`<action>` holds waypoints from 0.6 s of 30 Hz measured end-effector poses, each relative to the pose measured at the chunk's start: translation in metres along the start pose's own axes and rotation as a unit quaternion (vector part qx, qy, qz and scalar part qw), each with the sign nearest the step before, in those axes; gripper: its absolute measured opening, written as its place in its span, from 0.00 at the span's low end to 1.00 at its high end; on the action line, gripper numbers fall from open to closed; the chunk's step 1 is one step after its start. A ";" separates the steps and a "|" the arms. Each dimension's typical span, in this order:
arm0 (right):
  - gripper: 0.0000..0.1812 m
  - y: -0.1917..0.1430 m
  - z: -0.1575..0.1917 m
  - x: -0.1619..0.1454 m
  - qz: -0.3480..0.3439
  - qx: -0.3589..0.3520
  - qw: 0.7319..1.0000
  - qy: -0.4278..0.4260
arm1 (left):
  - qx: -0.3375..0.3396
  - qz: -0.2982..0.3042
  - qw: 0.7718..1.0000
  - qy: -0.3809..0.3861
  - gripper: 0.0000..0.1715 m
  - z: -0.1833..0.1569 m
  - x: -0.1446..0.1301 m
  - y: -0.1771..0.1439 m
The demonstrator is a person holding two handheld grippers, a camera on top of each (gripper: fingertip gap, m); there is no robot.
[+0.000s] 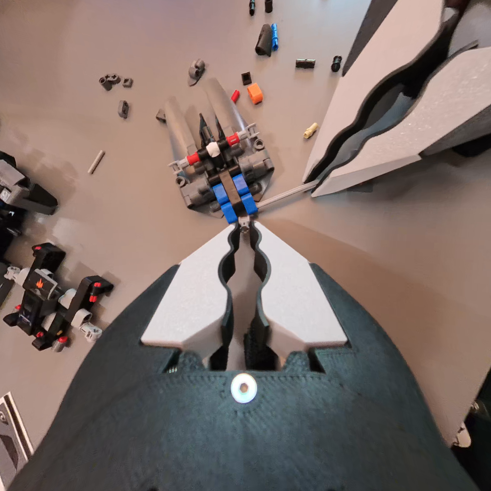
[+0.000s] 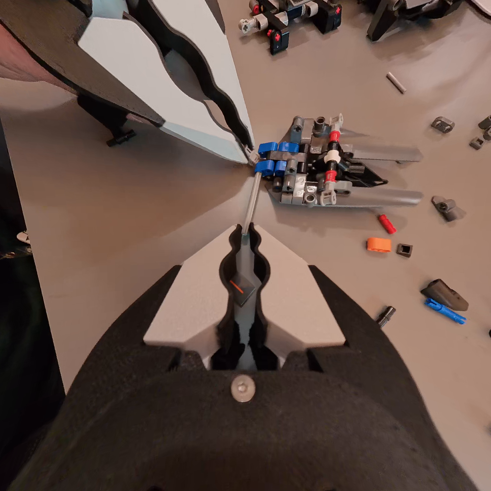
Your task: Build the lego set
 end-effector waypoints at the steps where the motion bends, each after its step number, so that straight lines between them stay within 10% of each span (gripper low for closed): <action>1: 0.02 0.000 0.000 0.000 0.000 0.001 1.000 0.000 | 0.008 -0.001 1.000 -0.001 0.03 0.001 0.000 0.001; 18: 0.02 0.004 0.003 0.003 0.000 0.001 1.000 -0.002 | 0.012 -0.004 0.999 -0.031 0.03 0.004 0.002 0.002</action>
Point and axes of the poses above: each gripper's, where its closed fingertips meet, y out along the fingers, x out of its top, z = x × y across the jaws, the point moved 1 cm from there along -y, back along the fingers, and after that the axes turned 1 degree about -z, right-handed, at the moved point
